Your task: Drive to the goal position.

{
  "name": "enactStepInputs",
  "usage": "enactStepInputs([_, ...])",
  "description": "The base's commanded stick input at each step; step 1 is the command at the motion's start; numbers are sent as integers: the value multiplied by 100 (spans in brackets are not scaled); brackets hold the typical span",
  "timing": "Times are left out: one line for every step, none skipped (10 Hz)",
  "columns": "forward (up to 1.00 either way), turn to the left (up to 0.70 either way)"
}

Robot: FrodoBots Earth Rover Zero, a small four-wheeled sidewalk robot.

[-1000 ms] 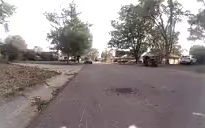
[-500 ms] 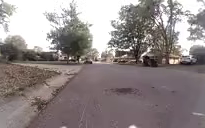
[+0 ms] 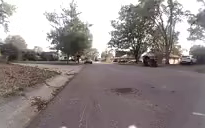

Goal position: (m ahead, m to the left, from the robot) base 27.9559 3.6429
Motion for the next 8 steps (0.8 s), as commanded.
enactStepInputs([-5,0])
enactStepInputs([-4,0])
enactStepInputs([2,0])
enactStepInputs([8,0])
enactStepInputs([88,0])
enactStepInputs([100,0])
enactStepInputs([100,0])
enactStepInputs([100,0])
